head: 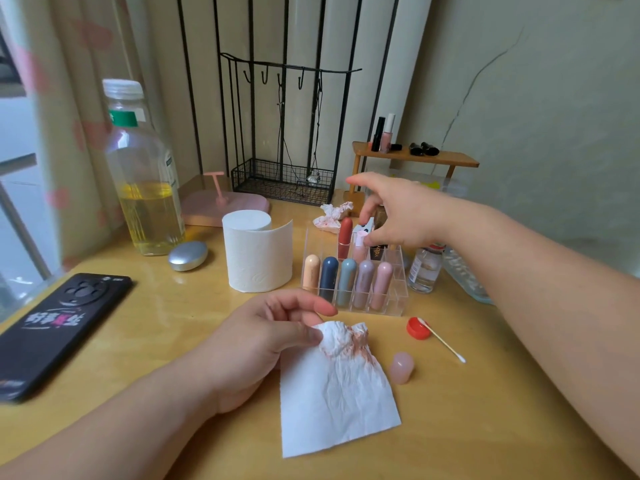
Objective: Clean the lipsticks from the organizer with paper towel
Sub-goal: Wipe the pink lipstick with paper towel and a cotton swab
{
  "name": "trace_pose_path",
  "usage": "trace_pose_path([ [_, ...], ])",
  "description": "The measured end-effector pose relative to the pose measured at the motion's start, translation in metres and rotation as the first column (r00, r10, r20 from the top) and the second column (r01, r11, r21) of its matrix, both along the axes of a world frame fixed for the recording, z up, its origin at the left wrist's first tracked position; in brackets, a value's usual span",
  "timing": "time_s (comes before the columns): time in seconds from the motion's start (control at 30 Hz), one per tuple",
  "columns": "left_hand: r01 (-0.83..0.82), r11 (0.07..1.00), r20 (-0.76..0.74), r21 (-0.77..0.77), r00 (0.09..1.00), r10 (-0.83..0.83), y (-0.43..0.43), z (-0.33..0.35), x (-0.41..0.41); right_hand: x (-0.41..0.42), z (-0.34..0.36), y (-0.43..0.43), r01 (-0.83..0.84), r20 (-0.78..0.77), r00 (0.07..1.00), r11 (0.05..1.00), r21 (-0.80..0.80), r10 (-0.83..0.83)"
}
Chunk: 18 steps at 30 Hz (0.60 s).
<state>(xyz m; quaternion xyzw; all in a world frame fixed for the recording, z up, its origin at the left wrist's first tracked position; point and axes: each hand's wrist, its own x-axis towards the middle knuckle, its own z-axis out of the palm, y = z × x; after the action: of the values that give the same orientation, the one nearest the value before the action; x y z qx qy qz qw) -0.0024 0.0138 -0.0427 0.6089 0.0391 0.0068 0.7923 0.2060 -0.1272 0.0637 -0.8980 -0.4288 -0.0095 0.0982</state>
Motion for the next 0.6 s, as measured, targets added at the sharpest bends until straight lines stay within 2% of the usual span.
trace_pose_path([
  [0.6, 0.002, 0.999, 0.007, 0.035, 1.000, -0.002, -0.001, 0.002, -0.001, 0.010, -0.010, 0.010, -0.020, -0.041, 0.999, 0.995, 0.101, 0.025],
])
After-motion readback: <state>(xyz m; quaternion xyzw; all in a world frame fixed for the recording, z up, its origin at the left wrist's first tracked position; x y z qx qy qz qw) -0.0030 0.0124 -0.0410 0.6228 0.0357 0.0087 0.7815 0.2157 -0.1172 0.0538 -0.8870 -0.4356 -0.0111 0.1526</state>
